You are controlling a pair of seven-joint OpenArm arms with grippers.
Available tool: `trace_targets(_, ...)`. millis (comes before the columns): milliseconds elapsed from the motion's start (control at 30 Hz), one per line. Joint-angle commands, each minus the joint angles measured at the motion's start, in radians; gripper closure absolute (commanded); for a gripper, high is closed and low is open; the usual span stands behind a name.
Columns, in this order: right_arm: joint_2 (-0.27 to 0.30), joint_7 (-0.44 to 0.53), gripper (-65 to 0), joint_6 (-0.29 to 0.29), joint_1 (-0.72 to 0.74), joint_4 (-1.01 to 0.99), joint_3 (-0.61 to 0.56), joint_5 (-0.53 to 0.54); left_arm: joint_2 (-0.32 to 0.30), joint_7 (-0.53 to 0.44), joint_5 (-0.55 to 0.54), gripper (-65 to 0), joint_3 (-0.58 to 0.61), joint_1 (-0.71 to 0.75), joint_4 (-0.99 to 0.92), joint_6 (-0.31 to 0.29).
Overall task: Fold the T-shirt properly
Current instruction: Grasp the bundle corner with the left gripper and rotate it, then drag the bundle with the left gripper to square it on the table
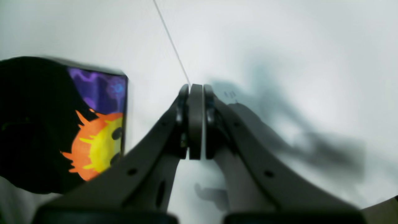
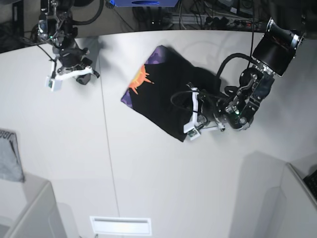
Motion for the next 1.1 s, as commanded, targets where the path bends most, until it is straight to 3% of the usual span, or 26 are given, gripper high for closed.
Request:
trace_targets(0, 0.009, 0.02, 0.0, 0.006, -0.001, 0.019, 0.006, 0.002, -0.011, -0.017, -0.012, 0.0, 0.019, -0.042, 0.015, -0.006)
trace_targets(200, 0.006, 0.023, 0.0, 0.006, 0.002, 0.019, 0.028, 0.005, -0.008, -0.021, -0.012, 0.0, 0.187, -0.169, -0.015, -0.017)
trace_targets(300, -0.014, 0.017, 0.0, 0.006, -0.001, 0.019, 0.072, 0.005, -0.002, -0.063, 0.013, 0.0, 0.274, -0.235, -0.04, -0.078)
trace_targets(433, -0.014, 0.021, 0.0, 0.006, -0.014, 0.019, 0.089, 0.005, 0.017, -0.113, 0.15, 0.0, 0.334, -0.253, -0.041, -0.173)
trace_targets(600, -0.013, 0.021, 0.0, 0.006, -0.013, 0.016, 0.09, 0.0, 0.097, -0.119, 0.371, 0.0, 0.335, -0.246, -0.044, -0.306)
trace_targets(833, -0.013, 0.017, 0.0, 0.006, -0.013, 0.014, 0.152, 0.0, 0.241, -0.121, 0.585, 0.0, 0.323, -0.227, -0.13, -0.306)
trace_targets(1067, -0.013, 0.015, 0.0, 0.007, -0.034, 0.013, 0.207, 0.0, 0.342, -0.122, 0.619, 0.0, 0.323, -0.229, -0.248, -0.306)
